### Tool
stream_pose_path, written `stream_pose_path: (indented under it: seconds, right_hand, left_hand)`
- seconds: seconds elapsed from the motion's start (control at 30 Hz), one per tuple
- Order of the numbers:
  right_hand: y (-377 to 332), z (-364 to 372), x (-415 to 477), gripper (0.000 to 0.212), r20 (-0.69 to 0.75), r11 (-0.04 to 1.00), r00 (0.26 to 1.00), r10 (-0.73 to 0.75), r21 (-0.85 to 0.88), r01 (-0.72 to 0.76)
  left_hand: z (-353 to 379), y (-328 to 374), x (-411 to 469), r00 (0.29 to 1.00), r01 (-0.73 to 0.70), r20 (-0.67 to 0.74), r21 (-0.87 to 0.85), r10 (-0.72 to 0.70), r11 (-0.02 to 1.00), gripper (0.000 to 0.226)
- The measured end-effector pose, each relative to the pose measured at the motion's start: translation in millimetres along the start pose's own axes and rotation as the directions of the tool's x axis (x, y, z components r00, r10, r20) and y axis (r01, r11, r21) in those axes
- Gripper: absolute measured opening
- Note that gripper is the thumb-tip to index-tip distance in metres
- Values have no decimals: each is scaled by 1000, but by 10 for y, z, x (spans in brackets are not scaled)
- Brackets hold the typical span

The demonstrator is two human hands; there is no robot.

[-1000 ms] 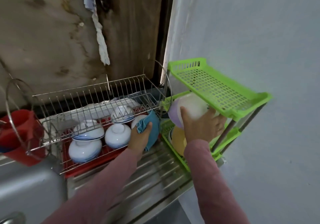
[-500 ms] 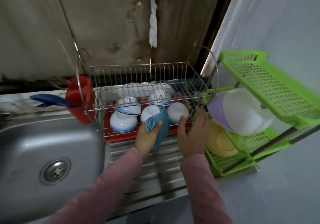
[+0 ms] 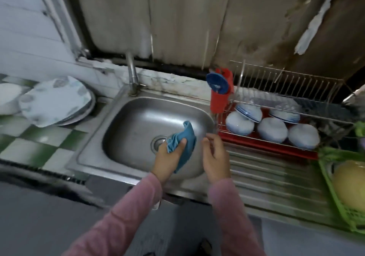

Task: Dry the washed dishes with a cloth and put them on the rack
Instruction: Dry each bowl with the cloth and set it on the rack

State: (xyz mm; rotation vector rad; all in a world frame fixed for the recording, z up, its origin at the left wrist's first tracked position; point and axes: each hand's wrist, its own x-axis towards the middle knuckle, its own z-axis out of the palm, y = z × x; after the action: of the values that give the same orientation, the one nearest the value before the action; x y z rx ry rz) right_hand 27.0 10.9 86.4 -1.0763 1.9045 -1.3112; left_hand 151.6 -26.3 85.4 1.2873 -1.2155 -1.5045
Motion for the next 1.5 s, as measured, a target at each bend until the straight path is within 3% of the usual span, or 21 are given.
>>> stream_pose_path:
  seconds: [0.1, 0.3, 0.43, 0.73, 1.0, 1.27, 1.5]
  right_hand:
    - [-164, 606, -244, 11, 177, 997, 984, -36, -60, 47]
    - [-387, 1613, -704, 18, 440, 985, 895, -71, -110, 132]
    - [-536, 2181, -899, 18, 552, 978, 831, -72, -125, 167]
    - [-844, 3596, -995, 19, 733, 951, 678, -61, -164, 262]
    - [-1235, 5133, -587, 21, 778, 847, 624, -67, -286, 448]
    - [-1550, 6272, -215, 23, 811, 617, 585, 34, -478, 626]
    - [-1621, 7015, -95, 23, 725, 728, 681, 101, -521, 446]
  left_hand:
    - [-668, -116, -157, 993, 43, -113, -28, -46, 999, 8]
    - [-1848, -241, -464, 933, -2, -359, -91, -31, 996, 19]
    - [-2465, -316, -580, 870, -23, -492, -119, -39, 993, 8]
    - [-3766, -489, -432, 718, -40, -690, -171, -90, 984, 14]
    - [-5148, -365, 300, 686, 4, -722, -128, -96, 992, 16]
    - [-6231, -313, 973, 708, 86, -694, -98, -130, 991, 9]
    - [-6997, -317, 1603, 785, 120, -598, -108, -161, 987, 17]
